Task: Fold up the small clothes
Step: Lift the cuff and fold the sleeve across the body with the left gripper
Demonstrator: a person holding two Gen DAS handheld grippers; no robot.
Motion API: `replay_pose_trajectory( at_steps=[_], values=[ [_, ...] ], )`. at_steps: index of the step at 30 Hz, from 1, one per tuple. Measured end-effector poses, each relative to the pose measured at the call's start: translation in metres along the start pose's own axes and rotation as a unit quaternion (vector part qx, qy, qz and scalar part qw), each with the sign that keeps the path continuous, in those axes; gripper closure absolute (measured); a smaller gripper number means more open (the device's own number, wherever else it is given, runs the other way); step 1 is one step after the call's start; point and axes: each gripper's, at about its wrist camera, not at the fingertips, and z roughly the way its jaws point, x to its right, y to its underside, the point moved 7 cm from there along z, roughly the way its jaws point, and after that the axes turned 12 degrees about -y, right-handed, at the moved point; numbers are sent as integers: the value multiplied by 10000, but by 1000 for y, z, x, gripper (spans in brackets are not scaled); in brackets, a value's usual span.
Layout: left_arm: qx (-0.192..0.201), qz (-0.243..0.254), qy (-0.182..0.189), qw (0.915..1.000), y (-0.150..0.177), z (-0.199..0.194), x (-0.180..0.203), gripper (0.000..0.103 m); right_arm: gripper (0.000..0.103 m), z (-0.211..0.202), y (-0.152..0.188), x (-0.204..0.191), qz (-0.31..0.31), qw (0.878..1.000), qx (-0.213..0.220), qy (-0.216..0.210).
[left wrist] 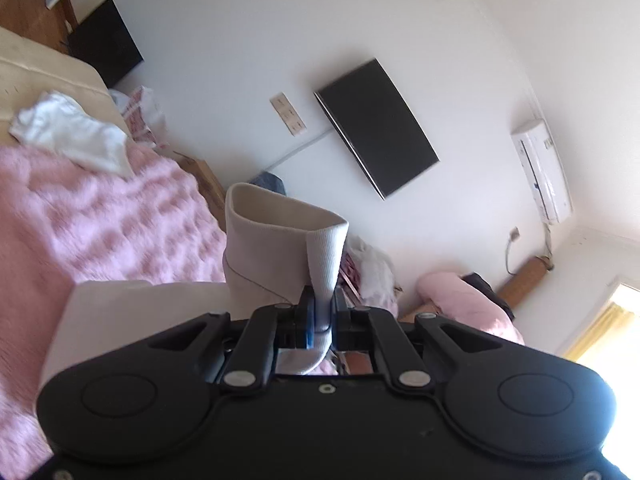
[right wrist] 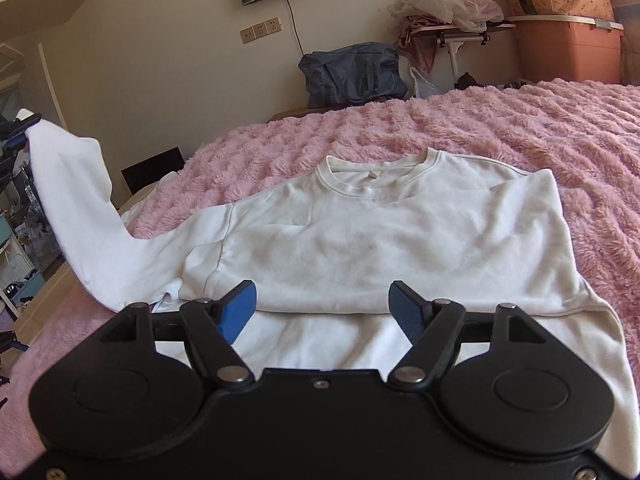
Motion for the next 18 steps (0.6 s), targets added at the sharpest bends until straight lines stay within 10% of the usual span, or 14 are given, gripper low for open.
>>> replay_pose_trajectory(
  at_steps=[10, 18],
  values=[
    [-1405, 252, 479, 9886, 188, 74, 92, 99, 27, -57, -7, 68, 367, 9982, 362, 296],
    [-2523, 1076, 68, 9616, 361, 105, 82, 99, 27, -81, -1, 113, 657, 9954, 485, 500]
  ],
)
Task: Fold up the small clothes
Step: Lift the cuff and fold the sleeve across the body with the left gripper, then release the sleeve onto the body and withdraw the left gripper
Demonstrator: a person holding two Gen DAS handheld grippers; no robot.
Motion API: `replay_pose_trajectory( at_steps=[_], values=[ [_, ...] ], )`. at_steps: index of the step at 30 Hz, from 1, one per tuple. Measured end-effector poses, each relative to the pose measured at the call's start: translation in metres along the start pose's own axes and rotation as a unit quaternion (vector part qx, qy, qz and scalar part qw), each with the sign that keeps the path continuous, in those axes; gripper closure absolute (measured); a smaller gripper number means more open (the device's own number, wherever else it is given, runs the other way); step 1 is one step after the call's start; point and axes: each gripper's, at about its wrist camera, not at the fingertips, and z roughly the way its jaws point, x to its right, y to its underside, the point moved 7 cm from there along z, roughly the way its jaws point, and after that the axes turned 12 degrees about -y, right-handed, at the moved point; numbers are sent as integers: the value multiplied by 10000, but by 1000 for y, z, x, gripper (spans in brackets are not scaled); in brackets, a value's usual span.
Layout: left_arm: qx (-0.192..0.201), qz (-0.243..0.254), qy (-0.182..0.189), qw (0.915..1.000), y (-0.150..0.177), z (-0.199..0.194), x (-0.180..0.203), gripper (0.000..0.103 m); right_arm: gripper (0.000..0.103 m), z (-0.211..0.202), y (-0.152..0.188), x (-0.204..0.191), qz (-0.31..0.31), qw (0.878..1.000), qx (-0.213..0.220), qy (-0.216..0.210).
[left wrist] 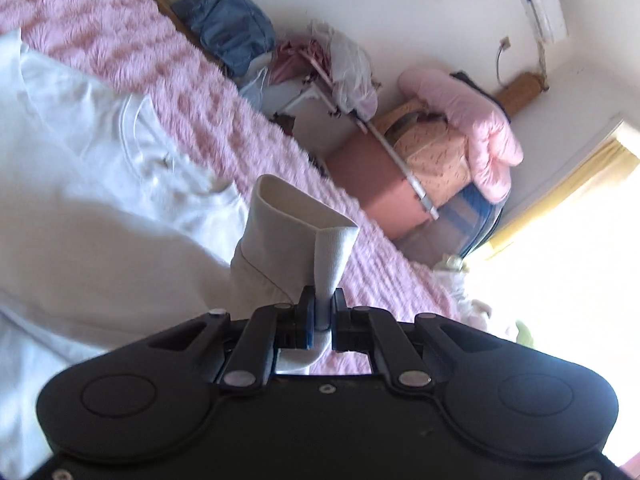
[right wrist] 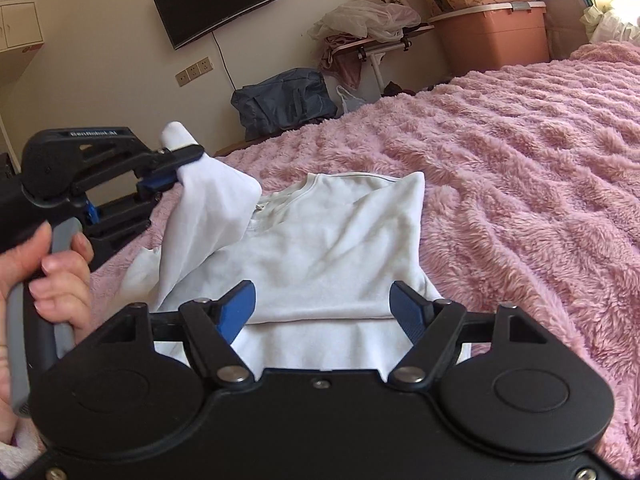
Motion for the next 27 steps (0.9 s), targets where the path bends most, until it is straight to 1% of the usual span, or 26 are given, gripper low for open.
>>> replay_pose_trajectory(
  at_steps=[1, 3, 5, 6, 7, 8, 9, 10, 13, 14, 16, 17, 19, 21, 22, 24, 26, 27],
  values=[
    [-216, 122, -97, 9996, 17, 13, -9, 99, 27, -3, 0, 5, 23, 10000, 4, 37],
    [-527, 293, -333, 9976, 43, 40, -18, 98, 27, -8, 2, 16, 76, 9999, 14, 127],
    [-823, 424, -542, 9942, 57, 56, -27, 93, 27, -15, 4, 29, 152, 9996, 16, 242],
    [-886, 447, -610, 9932, 60, 57, -30, 90, 27, -16, 4, 34, 193, 9994, 22, 299],
    [-902, 469, -569, 9932, 61, 58, -31, 86, 27, -18, 5, 37, 226, 9992, 23, 337],
    [-903, 494, -470, 9936, 60, 54, -30, 77, 27, -19, 5, 41, 272, 9989, 26, 379],
    [-930, 482, -352, 9939, 56, 48, -29, 71, 27, -19, 6, 45, 318, 9986, 40, 409],
    [-950, 483, -251, 9940, 54, 41, -28, 71, 27, -20, 6, 48, 354, 9985, 53, 424],
    [-815, 744, 50, 9939, 29, 0, -25, 68, 27, -13, 3, 47, 368, 9986, 32, 382],
    [-694, 833, 47, 9941, 21, -13, -29, 66, 27, -8, 0, 44, 339, 9989, 11, 329],
    [-390, 915, -120, 9950, -2, -40, -44, 63, 27, 1, -5, 36, 244, 9995, -6, 192],
    [-249, 914, -241, 9952, -17, -50, -52, 62, 27, 6, -7, 33, 160, 9998, -17, 132],
    [100, 913, -662, 9936, -48, -72, -87, 61, 27, 20, -12, 28, -132, 9998, -7, 156],
    [431, 782, -1216, 9886, -78, -86, -125, 61, 29, 35, -17, 28, -302, 9994, -50, 173],
    [536, 674, -1426, 9860, -93, -89, -143, 61, 31, 45, -20, 30, -332, 9993, -99, 159],
    [592, 314, -1790, 9816, -110, -97, -180, 61, 46, 62, -23, 35, -360, 9990, -198, 170],
    [555, -70, -1915, 9799, -115, -103, -209, 61, 53, 81, -22, 44, -236, 9985, -409, 280],
    [500, -230, -1953, 9792, -116, -108, -223, 61, 55, 89, -22, 49, -112, 9984, -475, 297]
  ],
)
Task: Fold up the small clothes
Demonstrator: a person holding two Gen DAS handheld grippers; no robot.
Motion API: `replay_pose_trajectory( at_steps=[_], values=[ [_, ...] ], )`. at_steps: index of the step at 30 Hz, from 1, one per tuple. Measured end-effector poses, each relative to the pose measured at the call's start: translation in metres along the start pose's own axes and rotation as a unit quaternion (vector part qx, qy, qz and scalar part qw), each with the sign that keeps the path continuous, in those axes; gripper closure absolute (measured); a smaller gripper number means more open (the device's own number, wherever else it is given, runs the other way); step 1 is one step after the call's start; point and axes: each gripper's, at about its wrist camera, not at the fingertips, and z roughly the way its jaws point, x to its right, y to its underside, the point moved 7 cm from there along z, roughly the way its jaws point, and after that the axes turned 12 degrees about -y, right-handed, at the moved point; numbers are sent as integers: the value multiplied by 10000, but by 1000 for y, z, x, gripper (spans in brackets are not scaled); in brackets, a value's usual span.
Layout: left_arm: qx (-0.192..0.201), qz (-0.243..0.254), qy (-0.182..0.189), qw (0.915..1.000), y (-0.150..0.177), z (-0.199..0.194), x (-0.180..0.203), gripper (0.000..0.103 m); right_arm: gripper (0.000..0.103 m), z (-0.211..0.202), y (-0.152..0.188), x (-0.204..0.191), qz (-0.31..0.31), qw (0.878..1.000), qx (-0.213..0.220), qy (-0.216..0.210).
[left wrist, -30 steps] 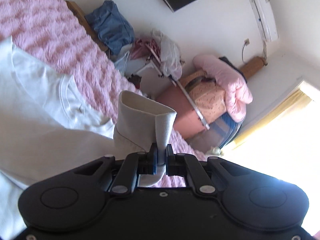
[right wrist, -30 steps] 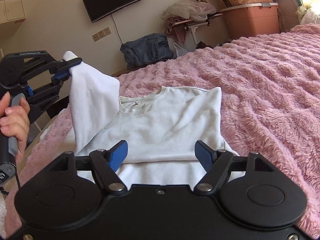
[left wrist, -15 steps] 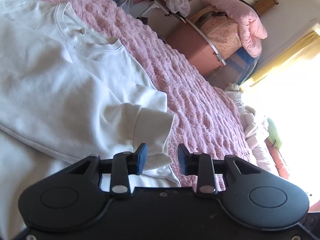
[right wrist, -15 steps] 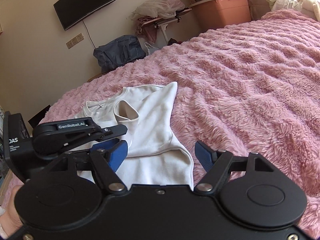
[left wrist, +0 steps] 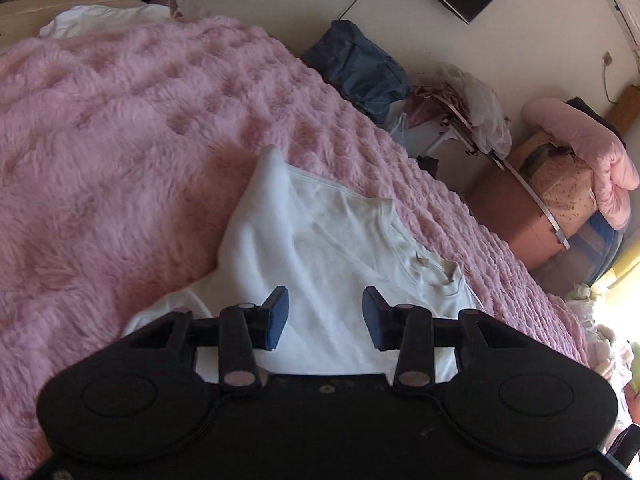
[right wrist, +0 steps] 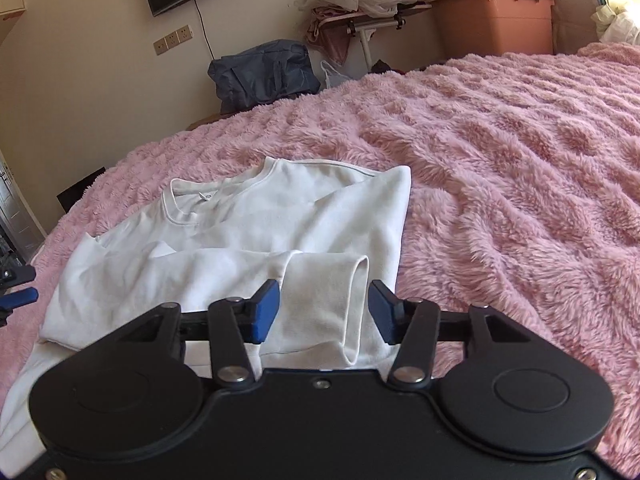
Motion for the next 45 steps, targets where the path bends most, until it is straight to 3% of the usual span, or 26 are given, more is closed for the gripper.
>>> replay_pose_trajectory(
  at_steps=[4, 6, 10, 13, 16, 18, 20, 24, 30, 34, 36, 37, 38, 39, 41, 43, 45],
  values=[
    [-151, 34, -135, 9998, 7, 10, -25, 61, 56, 22, 1, 8, 237, 9996, -63, 159],
    [-191, 40, -252, 9995, 10, 16, -34, 61, 96, 29, 3, 7, 332, 9993, -161, -6],
    [-138, 162, -519, 9984, 10, 23, -43, 61, 96, 23, -1, -1, 286, 9996, -21, -18],
    [18, 245, -570, 9981, 9, 14, -42, 61, 96, 7, -8, -1, 130, 9995, 221, 206],
    [282, 482, -691, 9960, 6, -8, -41, 61, 97, 15, 3, 15, 259, 9991, -132, 316],
    [389, 997, -772, 9913, 6, -20, -37, 60, 97, 23, 14, 21, 307, 9985, -292, 343],
    [551, 1836, -978, 9766, 8, -29, -31, 60, 96, 25, 16, 21, 310, 9986, -270, 345],
    [819, 3626, -1567, 9150, 24, -27, -21, 59, 91, 24, 13, 18, 447, 9983, -202, 308],
    [705, 4585, -1739, 8687, 38, -5, -22, 58, 91, 21, 13, 16, 448, 9982, -238, 322],
    [878, 5220, -1895, 8270, 40, 7, -17, 57, 91, 22, 11, 15, 450, 9980, -262, 345],
    [815, 5425, -1884, 8146, 41, 13, -14, 66, 90, 23, 12, 15, 418, 9981, -275, 371],
    [768, 5444, -1811, 8155, 41, 15, -14, 69, 90, 23, 12, 15, 414, 9980, -275, 378],
    [706, 5464, -1765, 8156, 41, 16, -13, 95, 90, 23, 12, 15, 420, 9980, -275, 378],
    [664, 5460, -1780, 8160, 41, 17, -13, 100, 89, 24, 12, 15, 429, 9980, -269, 381],
    [825, 5439, -1812, 8152, 41, 14, -12, 100, 89, 24, 12, 15, 451, 9979, -260, 385],
    [1165, 5268, -1923, 8197, 37, 3, -11, 100, 88, 23, 12, 14, 473, 9978, -251, 391],
    [1354, 4826, -2011, 8416, 30, -11, -14, 100, 87, 22, 10, 13, 496, 9978, -224, 377]
  ],
)
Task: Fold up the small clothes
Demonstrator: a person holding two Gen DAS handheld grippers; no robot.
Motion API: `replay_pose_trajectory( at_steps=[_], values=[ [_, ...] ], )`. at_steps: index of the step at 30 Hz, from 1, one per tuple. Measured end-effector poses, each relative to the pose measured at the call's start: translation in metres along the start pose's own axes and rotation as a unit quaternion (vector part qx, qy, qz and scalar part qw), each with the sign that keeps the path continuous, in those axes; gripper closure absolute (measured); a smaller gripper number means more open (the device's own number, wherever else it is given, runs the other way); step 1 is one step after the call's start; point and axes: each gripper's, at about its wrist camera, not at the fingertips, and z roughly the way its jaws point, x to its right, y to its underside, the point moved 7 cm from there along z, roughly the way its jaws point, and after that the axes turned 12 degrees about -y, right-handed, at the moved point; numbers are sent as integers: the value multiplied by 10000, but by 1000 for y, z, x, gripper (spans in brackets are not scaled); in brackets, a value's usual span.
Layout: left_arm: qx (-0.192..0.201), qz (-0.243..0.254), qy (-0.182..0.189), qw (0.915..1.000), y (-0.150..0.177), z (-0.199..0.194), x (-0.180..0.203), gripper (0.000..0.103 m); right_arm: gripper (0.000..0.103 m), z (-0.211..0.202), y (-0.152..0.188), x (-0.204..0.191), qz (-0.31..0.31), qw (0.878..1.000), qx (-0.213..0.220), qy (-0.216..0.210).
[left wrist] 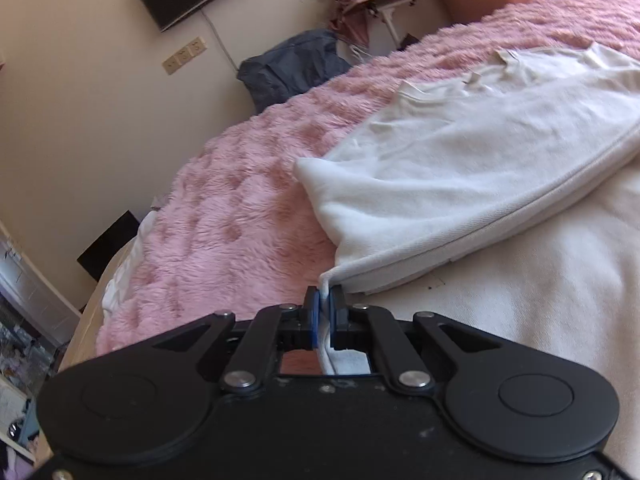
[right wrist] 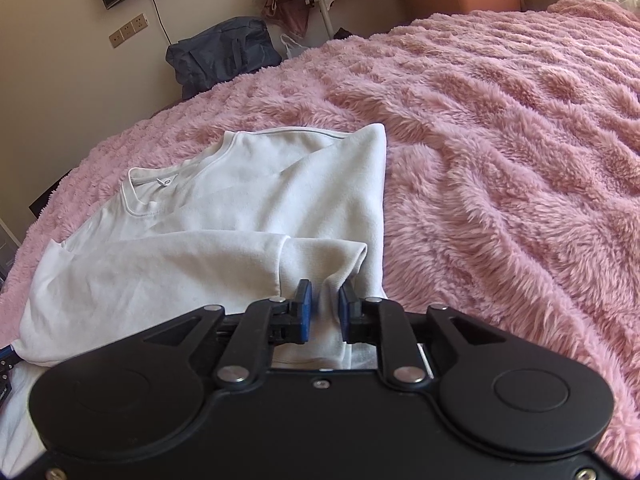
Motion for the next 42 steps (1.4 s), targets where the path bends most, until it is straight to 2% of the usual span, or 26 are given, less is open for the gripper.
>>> replay_pose_trajectory(
  at_steps=[2, 5, 8, 10, 12, 14, 15, 17, 19, 20, 21, 22, 23, 25, 27, 29, 30, 33, 37, 40, 42],
  values=[
    [-153, -458, -22, 9988, 2, -4, -7, 100, 87, -3, -2, -1, 31, 10000, 80, -13],
    [-568, -787, -79, 9952, 11, 4, -1, 100, 87, -9, -2, -2, 204, 9996, 190, -79],
    [-945, -1144, -4, 9889, 25, 20, 5, 96, 88, -4, 6, 5, 256, 9996, 12, 123],
    [-938, -1256, 22, 9876, 24, 22, 2, 92, 88, -2, 12, 10, 219, 9997, -28, 141],
    [-966, -1310, 46, 9867, 22, 18, -5, 81, 88, -5, 13, 11, 203, 9998, 11, 90],
    [-965, -1432, 114, 9849, 20, 10, -15, 79, 85, -12, 10, 10, 203, 9997, 73, 129],
    [-933, -1550, 134, 9834, 19, 1, -22, 79, 78, -16, 9, 7, 180, 9997, 116, 145],
    [-765, -1748, 155, 9815, 12, -13, -32, 79, 75, -29, 4, -3, -5, 9994, 332, 139],
    [-475, -2108, 292, 9759, -1, -29, -39, 78, 72, -39, 1, -18, -330, 9980, 534, -38],
    [-351, -2274, 420, 9723, -8, -34, -39, 78, 67, -43, -1, -30, -572, 9962, 624, -194],
    [-226, -2470, 634, 9667, -16, -38, -39, 75, 60, -44, -1, -40, -746, 9947, 644, -304],
    [-179, -2598, 862, 9616, -22, -37, -36, 73, 57, -43, 0, -48, -891, 9932, 635, -405],
    [-199, -2763, 1149, 9540, -29, -34, -31, 70, 56, -40, 1, -57, -1036, 9917, 587, -494],
    [-437, -3030, 1469, 9406, -33, -22, -18, 70, 56, -31, 5, -68, -1221, 9900, 431, -564],
    [-845, -3083, 1392, 9373, -28, -5, -7, 70, 56, -19, 13, -73, -1274, 9902, 171, -546],
    [-1366, -2980, 1023, 9392, -12, 8, -3, 73, 56, -11, 22, -70, -1266, 9910, -80, -429],
    [-1458, -2986, 957, 9383, -4, 12, -3, 73, 56, -9, 27, -66, -1272, 9912, -204, -291],
    [-1558, -3076, 1049, 9328, 8, 13, -6, 72, 56, -11, 39, -53, -1246, 9916, -335, -115],
    [-1574, -3256, 1172, 9249, -4, -5, -19, 72, 56, -26, 43, -43, -1008, 9942, -367, -16],
    [-1340, -3188, 1378, 9281, -18, -38, -34, 69, 56, -46, 42, -46, -931, 9952, -297, -31],
    [-1253, -3098, 1503, 9305, -27, -65, -42, 58, 56, -66, 41, -54, -925, 9954, -236, -103]
  ],
)
